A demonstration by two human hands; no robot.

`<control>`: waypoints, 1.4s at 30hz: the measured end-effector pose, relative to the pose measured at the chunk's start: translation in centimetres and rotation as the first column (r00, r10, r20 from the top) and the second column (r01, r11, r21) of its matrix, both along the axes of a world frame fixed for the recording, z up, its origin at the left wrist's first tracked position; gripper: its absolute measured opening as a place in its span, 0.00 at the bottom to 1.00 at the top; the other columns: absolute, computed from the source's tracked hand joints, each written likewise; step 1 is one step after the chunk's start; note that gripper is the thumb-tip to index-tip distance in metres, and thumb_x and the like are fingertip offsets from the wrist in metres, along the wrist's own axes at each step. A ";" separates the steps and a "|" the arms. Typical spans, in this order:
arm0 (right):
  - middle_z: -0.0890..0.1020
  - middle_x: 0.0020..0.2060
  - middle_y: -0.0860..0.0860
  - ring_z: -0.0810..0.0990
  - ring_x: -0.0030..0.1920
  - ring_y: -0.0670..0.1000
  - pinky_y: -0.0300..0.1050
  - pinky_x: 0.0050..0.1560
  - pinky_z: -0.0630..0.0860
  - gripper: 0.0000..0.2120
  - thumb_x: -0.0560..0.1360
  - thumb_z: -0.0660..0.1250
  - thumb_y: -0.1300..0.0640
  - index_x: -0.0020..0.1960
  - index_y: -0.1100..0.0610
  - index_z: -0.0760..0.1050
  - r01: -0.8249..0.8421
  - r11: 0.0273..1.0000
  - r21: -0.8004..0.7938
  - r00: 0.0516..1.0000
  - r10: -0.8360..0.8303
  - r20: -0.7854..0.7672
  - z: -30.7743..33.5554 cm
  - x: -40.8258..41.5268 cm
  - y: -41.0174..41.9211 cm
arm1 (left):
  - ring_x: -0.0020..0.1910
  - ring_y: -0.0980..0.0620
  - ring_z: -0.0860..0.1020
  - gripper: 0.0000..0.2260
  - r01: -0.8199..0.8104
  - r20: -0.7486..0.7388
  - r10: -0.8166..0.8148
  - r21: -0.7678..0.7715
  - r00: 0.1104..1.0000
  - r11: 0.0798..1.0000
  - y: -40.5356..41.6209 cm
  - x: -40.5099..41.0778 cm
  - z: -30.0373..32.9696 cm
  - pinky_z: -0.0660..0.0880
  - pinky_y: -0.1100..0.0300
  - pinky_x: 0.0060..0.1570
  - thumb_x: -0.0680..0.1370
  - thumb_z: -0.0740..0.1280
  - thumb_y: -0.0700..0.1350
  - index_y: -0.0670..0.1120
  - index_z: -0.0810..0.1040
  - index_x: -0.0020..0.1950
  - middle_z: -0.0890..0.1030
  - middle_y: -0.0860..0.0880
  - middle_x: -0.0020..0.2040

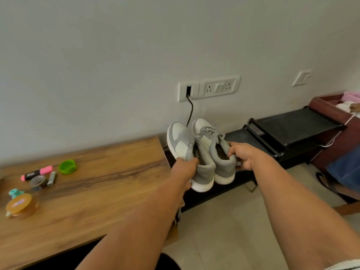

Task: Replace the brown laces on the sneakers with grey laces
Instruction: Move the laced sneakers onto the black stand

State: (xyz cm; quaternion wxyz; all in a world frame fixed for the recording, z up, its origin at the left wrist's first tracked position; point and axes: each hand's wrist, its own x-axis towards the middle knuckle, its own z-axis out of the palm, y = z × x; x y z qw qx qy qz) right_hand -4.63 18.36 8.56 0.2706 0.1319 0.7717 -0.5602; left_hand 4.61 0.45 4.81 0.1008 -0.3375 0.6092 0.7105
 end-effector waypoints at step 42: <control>0.79 0.57 0.59 0.76 0.59 0.61 0.50 0.57 0.72 0.13 0.78 0.64 0.47 0.55 0.56 0.71 -0.070 0.929 0.363 0.801 0.269 -0.535 0.3 7.7 -20.1 | 0.60 0.45 0.77 0.15 0.104 -0.070 -0.292 -0.835 0.954 0.541 -13.0 7.5 4.8 0.75 0.53 0.57 0.81 0.63 0.46 0.46 0.72 0.67 0.80 0.46 0.61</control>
